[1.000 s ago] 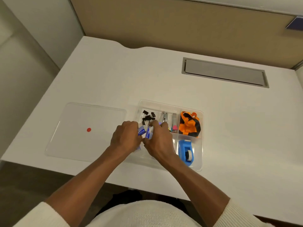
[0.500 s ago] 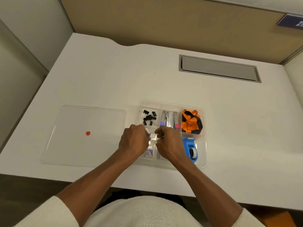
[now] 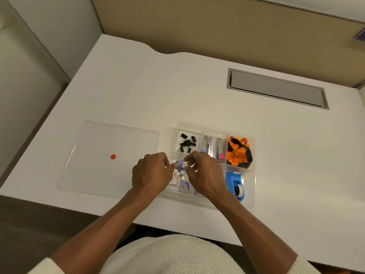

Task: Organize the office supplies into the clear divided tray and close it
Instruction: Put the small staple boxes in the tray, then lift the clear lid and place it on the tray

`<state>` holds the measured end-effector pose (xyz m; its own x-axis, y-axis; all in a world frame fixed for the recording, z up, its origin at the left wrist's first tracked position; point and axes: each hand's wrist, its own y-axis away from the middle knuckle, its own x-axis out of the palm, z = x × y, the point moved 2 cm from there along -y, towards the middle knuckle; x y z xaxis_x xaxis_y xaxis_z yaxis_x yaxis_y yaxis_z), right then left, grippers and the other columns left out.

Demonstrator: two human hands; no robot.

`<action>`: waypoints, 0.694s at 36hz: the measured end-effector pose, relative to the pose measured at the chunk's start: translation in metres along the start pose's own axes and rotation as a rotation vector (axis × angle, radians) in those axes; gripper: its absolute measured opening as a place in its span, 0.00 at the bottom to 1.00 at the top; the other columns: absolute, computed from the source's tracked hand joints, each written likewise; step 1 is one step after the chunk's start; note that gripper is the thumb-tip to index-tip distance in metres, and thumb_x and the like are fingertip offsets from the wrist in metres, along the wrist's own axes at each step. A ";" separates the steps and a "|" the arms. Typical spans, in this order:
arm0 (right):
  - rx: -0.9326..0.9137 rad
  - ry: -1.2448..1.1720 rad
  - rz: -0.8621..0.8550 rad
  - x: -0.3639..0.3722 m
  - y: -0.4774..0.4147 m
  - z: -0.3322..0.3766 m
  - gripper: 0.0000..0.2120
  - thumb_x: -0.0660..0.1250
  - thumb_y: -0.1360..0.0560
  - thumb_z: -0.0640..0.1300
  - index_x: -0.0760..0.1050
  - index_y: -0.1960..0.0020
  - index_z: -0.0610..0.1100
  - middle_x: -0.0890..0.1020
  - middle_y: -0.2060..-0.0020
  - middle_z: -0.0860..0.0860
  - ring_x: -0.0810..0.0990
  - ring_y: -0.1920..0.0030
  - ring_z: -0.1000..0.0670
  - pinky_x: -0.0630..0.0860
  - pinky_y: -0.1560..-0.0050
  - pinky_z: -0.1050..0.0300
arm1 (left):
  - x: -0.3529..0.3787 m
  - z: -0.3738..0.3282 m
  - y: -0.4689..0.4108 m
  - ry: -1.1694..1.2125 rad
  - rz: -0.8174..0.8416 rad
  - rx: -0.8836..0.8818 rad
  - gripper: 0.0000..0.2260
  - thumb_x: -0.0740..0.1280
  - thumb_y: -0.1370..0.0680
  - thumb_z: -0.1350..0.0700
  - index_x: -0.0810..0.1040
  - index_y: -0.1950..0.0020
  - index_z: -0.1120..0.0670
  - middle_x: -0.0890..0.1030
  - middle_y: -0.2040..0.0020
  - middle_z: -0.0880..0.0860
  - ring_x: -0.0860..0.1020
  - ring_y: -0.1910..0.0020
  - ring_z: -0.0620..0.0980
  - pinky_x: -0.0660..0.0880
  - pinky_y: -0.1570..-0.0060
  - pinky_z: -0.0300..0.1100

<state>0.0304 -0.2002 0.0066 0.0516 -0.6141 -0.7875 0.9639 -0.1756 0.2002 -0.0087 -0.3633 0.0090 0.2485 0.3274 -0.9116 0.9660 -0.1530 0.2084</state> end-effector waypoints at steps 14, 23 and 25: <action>-0.225 -0.076 0.066 0.034 -0.019 0.073 0.13 0.71 0.26 0.43 0.79 0.42 0.47 0.82 0.52 0.52 0.80 0.58 0.55 0.77 0.53 0.58 | -0.048 0.128 -0.021 0.094 -0.178 -0.329 0.12 0.72 0.23 0.42 0.79 0.62 0.48 0.83 0.63 0.50 0.81 0.62 0.55 0.81 0.62 0.49; -0.051 0.090 0.157 0.093 -0.044 0.109 0.25 0.72 0.27 0.43 0.68 0.35 0.36 0.74 0.44 0.37 0.75 0.45 0.37 0.67 0.50 0.53 | -0.052 0.208 -0.056 -0.045 -0.116 -0.459 0.27 0.74 0.24 0.45 0.75 0.34 0.63 0.77 0.37 0.64 0.74 0.36 0.65 0.76 0.43 0.59; -0.032 0.132 0.186 0.103 -0.044 0.111 0.25 0.71 0.28 0.43 0.67 0.36 0.35 0.74 0.44 0.36 0.73 0.44 0.36 0.64 0.50 0.53 | -0.048 0.219 -0.061 -0.058 -0.090 -0.482 0.32 0.74 0.24 0.44 0.71 0.31 0.65 0.74 0.34 0.66 0.72 0.34 0.66 0.74 0.40 0.61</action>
<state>-0.0358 -0.3416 -0.0184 0.2605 -0.5275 -0.8086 0.9423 -0.0434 0.3319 -0.0955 -0.5741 -0.0373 0.1712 0.2645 -0.9491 0.9101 0.3266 0.2551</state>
